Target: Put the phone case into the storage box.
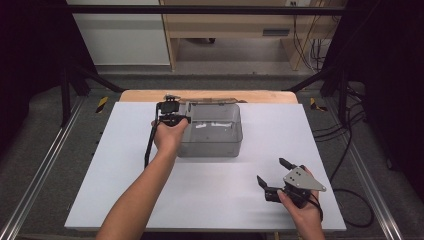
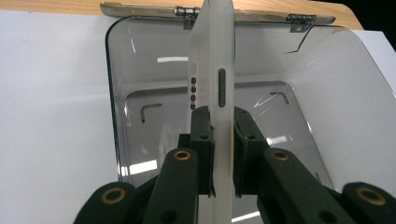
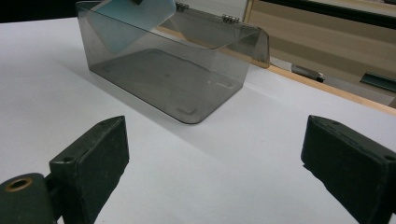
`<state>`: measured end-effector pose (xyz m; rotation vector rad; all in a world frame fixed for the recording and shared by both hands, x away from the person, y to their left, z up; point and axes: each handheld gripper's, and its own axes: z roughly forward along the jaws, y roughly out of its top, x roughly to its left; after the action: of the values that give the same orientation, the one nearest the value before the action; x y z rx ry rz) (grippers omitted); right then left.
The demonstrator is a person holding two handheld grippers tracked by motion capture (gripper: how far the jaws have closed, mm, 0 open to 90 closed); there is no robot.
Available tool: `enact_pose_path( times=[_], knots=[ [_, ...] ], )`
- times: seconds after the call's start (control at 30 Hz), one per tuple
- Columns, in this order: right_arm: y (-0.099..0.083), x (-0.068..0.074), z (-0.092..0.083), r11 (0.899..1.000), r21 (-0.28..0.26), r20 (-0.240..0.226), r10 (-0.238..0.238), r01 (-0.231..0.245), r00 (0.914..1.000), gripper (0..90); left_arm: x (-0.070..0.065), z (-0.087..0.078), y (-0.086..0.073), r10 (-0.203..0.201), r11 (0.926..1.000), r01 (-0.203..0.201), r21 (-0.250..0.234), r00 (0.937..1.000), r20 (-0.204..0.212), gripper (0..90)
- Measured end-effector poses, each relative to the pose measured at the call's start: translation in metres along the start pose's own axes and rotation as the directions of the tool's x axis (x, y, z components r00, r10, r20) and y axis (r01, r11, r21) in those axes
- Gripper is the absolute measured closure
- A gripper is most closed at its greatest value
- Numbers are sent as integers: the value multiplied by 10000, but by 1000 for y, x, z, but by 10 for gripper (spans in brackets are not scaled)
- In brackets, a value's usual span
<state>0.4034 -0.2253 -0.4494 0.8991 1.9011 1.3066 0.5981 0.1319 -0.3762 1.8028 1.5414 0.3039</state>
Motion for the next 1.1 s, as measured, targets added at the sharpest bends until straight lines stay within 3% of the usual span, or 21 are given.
enact_pose_path(
  times=[1.1],
  knots=[
    [0,0,0,10000,37,-33,-12,12,10000,79,-1,10,-7,-5,9998,4,222,10000,14,807]
  ],
)
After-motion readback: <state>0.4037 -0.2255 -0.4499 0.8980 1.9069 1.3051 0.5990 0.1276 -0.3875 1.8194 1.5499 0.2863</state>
